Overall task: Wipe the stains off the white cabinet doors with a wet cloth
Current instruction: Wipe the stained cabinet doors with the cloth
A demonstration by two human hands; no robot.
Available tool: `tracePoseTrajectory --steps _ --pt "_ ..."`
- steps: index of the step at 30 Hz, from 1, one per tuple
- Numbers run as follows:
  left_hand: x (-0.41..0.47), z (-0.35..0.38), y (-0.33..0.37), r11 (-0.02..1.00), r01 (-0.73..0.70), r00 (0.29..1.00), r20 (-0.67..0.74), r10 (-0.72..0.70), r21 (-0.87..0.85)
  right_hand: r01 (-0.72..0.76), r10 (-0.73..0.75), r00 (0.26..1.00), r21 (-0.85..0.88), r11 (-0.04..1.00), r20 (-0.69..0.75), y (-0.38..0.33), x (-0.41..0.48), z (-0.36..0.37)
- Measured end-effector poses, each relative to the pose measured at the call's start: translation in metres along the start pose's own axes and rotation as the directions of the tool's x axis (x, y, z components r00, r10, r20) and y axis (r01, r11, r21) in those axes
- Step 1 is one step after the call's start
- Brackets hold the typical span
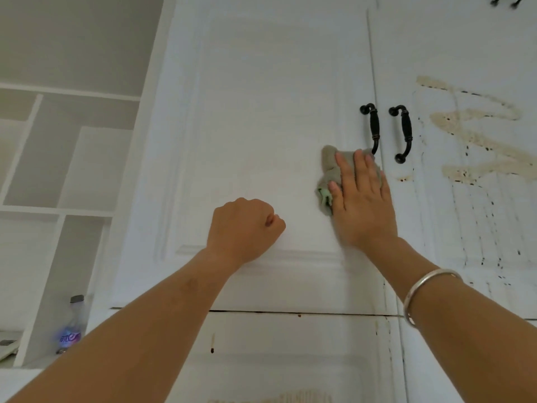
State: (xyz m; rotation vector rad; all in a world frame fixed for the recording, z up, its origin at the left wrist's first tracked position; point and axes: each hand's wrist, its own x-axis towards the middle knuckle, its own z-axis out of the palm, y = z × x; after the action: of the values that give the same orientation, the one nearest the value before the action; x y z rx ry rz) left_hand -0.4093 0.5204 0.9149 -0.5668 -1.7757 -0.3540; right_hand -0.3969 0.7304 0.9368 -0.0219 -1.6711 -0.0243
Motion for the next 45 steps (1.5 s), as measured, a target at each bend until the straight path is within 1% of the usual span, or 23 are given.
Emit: tracePoseTrajectory --steps 3,5,8,10,14,15,17,21,23,28,30,34,36,38,42,45 --pt "0.001 0.001 -0.001 1.000 0.008 1.000 -0.018 -0.007 0.002 -0.133 0.134 0.988 0.017 0.991 -0.080 -0.004 -0.026 0.006" --pt "0.000 0.003 -0.002 1.000 0.008 0.999 -0.044 -0.007 0.018 -0.175 0.177 0.980 0.029 0.984 -0.092 -0.008 -0.046 0.009" --pt "-0.001 0.005 0.003 0.997 0.013 0.997 -0.076 -0.008 0.070 -0.132 0.131 0.990 -0.010 0.991 -0.045 -0.006 -0.068 0.009" --pt "0.000 0.005 0.009 0.996 0.032 0.998 -0.059 -0.027 0.089 -0.089 0.089 0.996 -0.037 0.995 0.005 0.002 -0.066 0.004" --pt "0.006 0.000 0.009 0.999 0.002 1.000 -0.014 -0.001 0.041 -0.068 0.069 0.988 -0.016 0.998 0.138 0.017 -0.018 -0.015" --pt "0.007 -0.001 0.006 1.000 -0.011 1.000 0.003 0.011 0.018 -0.073 0.074 0.986 -0.009 0.997 0.149 0.016 -0.008 -0.016" --pt "0.010 -0.004 0.003 0.999 -0.030 0.999 0.024 0.030 -0.030 -0.083 0.083 0.990 -0.002 0.997 0.111 0.014 -0.001 -0.014" --pt "0.008 -0.005 0.000 0.996 -0.002 1.000 0.027 0.005 -0.087 -0.064 0.065 0.998 -0.030 0.997 0.020 0.009 -0.026 -0.003" --pt "0.006 -0.004 0.000 0.997 -0.002 1.000 0.012 0.003 -0.073 -0.045 0.045 0.999 -0.040 0.998 0.011 0.011 -0.047 -0.002" --pt "-0.008 0.003 0.009 0.998 0.017 0.995 -0.099 -0.011 0.062 -0.006 0.007 0.997 -0.008 1.000 0.083 0.020 -0.107 -0.001" --pt "-0.010 0.004 0.012 0.996 0.034 0.993 -0.112 -0.025 0.085 -0.043 0.042 0.995 0.014 0.999 0.087 0.018 -0.121 0.000" --pt "-0.010 0.002 0.014 0.995 0.033 0.997 -0.070 -0.026 0.093 -0.224 0.212 0.970 0.098 0.970 0.118 0.002 -0.125 -0.001" --pt "-0.009 0.000 0.015 0.996 0.021 0.999 -0.044 -0.017 0.091 -0.274 0.257 0.958 0.137 0.952 0.131 -0.003 -0.118 -0.005" --pt "-0.006 -0.001 0.013 0.997 0.015 1.000 -0.027 -0.014 0.069 -0.246 0.230 0.964 0.118 0.962 0.132 -0.002 -0.110 -0.005" --pt "-0.003 -0.004 0.010 0.999 0.008 1.000 0.006 -0.009 0.034 -0.125 0.128 0.986 -0.031 0.992 0.108 0.008 -0.096 -0.005" --pt "-0.002 -0.004 0.008 1.000 -0.009 1.000 0.023 0.008 0.022 -0.115 0.115 0.986 -0.008 0.993 0.124 0.012 -0.077 -0.006"
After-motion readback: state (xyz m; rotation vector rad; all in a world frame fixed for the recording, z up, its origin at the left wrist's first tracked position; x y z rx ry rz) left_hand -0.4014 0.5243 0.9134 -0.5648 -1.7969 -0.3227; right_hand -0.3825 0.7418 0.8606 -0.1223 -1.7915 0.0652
